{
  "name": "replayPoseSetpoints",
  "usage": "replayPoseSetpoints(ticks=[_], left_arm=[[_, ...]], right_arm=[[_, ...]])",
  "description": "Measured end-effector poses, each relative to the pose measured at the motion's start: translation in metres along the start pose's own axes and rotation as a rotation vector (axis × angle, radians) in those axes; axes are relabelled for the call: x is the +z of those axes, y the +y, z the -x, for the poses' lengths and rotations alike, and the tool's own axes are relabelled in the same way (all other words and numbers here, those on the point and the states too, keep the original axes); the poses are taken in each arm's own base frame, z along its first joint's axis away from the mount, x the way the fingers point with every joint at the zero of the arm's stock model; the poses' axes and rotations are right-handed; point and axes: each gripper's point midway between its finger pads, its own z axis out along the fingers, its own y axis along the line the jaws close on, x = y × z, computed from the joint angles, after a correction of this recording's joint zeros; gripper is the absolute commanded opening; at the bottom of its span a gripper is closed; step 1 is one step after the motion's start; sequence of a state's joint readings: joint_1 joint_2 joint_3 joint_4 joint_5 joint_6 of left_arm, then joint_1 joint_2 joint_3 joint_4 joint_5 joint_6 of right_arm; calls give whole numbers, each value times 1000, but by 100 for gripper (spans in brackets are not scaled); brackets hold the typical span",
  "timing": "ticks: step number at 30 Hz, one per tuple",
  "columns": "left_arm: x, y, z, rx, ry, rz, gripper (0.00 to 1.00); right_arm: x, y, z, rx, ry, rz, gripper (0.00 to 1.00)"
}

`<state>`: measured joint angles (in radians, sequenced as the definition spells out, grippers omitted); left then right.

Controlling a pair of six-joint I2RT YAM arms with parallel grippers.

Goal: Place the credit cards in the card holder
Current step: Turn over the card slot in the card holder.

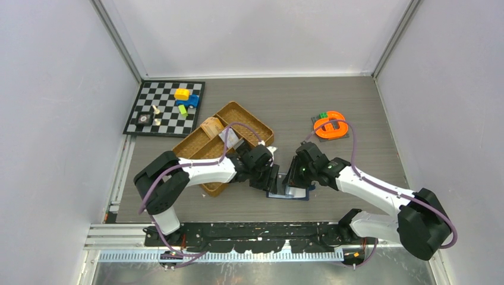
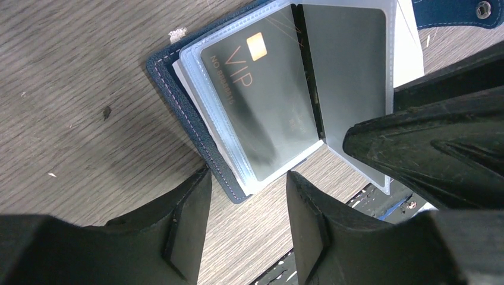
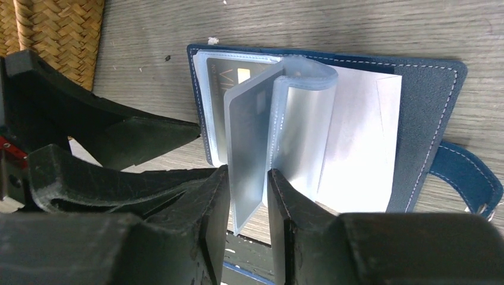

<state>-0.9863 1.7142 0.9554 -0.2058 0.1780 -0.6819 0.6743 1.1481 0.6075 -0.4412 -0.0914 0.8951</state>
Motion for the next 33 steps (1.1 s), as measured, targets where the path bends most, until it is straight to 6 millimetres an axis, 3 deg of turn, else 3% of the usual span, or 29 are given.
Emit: replayPoseSetpoints(ticks=[9, 23, 26, 33], left_arm=[[-12, 10, -9, -14, -25, 23, 58], [-33, 29, -15, -40, -47, 74, 63], [-46, 26, -9, -43, -74, 61, 64], [-97, 20, 17, -43, -172, 32, 71]], right_arm=[[10, -2, 1, -7, 4, -20, 53], [14, 5, 6, -17, -17, -4, 66], [13, -1, 8, -15, -30, -31, 68], [-7, -20, 21, -1, -136, -118, 71]])
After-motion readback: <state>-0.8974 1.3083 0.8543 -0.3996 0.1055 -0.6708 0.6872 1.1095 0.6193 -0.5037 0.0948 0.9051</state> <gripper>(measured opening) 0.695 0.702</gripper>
